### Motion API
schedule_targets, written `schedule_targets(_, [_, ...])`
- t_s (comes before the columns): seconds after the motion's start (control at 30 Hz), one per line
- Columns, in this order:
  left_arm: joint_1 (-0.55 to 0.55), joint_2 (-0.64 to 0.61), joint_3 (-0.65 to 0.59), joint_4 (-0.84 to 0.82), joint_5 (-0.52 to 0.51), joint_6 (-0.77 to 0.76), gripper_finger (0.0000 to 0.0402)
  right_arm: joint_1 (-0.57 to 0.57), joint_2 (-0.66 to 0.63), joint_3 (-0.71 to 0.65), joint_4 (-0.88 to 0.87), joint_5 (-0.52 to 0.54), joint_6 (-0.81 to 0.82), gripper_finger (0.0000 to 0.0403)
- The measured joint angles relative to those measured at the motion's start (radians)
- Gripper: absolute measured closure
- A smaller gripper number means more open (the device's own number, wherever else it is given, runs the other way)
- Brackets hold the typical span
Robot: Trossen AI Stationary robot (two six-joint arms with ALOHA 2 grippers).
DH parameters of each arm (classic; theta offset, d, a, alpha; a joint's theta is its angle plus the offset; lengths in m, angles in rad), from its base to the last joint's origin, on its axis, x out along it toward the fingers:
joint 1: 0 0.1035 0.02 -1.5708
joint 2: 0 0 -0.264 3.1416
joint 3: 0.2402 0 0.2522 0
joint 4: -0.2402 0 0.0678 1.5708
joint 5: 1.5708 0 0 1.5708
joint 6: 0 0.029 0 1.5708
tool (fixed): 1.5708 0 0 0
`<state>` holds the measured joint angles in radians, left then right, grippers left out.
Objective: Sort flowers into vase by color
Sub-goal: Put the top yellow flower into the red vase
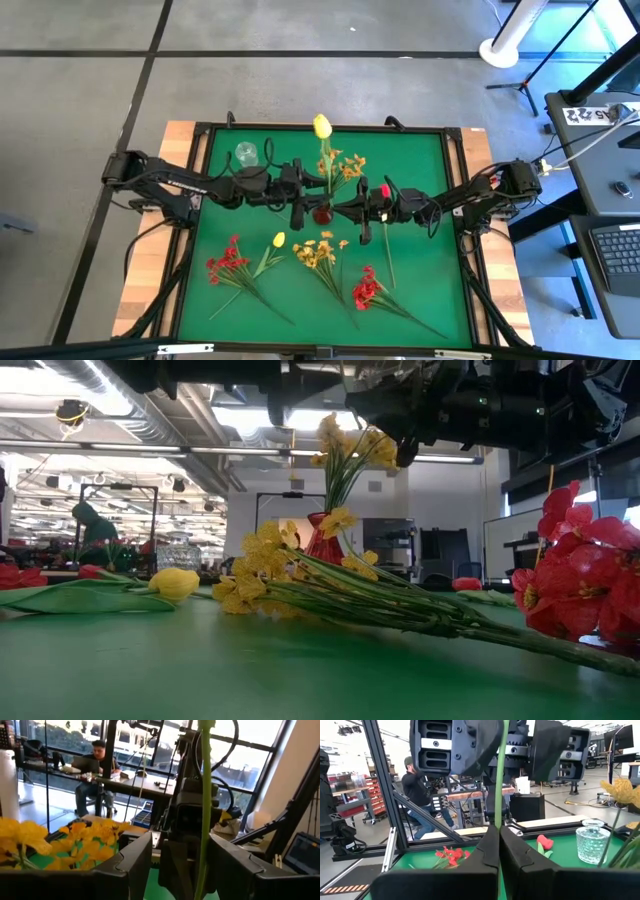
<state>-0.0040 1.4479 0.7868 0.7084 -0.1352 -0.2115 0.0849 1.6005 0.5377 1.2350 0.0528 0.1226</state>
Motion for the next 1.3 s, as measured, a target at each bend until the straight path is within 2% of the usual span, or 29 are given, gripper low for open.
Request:
schedule_targets(0.2, [-0.001, 0.004, 0.0, 0.011, 0.0, -0.004, 0.0242, 0.0, 0.0, 0.0, -0.006, 0.0, 0.0, 0.0403])
schedule_targets(0.33, [-0.003, 0.004, 0.0, 0.011, 0.0, -0.019, 0.0288, 0.0, 0.0, 0.0, -0.006, 0.004, 0.0, 0.0403])
schedule_targets(0.53, [-0.03, 0.004, 0.0, 0.012, -0.019, -0.019, 0.0383, 0.0, 0.0, 0.0, -0.008, 0.007, 0.001, 0.0403])
schedule_targets(0.67, [-0.051, 0.004, 0.0, 0.005, -0.063, 0.009, 0.0395, 0.0, 0.0, 0.0, -0.014, 0.024, 0.001, 0.0392])
schedule_targets(0.8, [-0.064, 0.003, 0.001, -0.037, -0.099, 0.042, 0.0398, 0.0, -0.003, 0.0, -0.026, 0.011, 0.002, 0.0356])
schedule_targets(1.1, [-0.068, 0.003, 0.001, -0.139, -0.16, 0.064, 0.04, 0.0, -0.045, 0.0, -0.136, 0.006, 0.002, 0.0223])
schedule_targets(1.3, [-0.068, 0.003, 0.001, -0.245, -0.301, 0.067, 0.0401, 0.0, -0.163, 0.0, -0.32, 0.025, -0.001, 0.0178])
